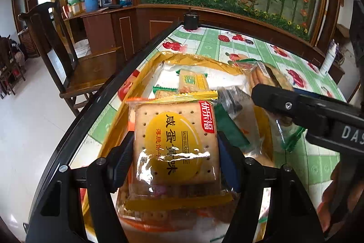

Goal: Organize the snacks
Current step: 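Lower both packs into the tray and open both tools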

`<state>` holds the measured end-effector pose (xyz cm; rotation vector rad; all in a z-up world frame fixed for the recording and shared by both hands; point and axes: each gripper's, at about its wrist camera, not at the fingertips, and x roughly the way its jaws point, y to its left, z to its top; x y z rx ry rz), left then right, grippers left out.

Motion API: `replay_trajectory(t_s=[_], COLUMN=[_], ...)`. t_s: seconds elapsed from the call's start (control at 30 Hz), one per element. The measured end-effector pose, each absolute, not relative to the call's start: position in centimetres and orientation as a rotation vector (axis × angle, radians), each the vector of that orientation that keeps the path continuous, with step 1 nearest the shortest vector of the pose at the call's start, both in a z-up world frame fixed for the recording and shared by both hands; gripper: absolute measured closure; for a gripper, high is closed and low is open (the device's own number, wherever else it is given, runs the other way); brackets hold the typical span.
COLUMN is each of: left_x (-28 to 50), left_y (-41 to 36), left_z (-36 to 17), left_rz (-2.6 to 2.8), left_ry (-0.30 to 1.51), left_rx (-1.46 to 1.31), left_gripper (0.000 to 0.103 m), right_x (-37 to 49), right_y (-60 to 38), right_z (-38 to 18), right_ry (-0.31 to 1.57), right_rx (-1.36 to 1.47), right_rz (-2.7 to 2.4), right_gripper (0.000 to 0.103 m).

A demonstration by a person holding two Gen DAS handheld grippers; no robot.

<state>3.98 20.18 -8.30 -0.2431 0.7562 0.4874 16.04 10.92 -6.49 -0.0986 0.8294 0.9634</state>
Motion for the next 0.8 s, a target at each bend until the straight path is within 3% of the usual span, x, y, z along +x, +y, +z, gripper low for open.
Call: replay_trajectory(t_s=[0.5,0.8], left_x=[6.4,7.1], left_y=[20.7,20.8], left_z=[-8.5,-8.5], left_rz=[0.481,0.468], left_ry=[0.804,0.815], left_rx=[-0.212,-0.218], left_gripper=[0.035,0.035], right_x=[20.9,21.7], right_y=[17.1,15.7], right_z=[-8.8,-9.5], right_ry=[0.907,0.940], right_rx=[-0.137,-0.074], right_rz=[0.957,0.944], right_gripper=[0.025,0.023])
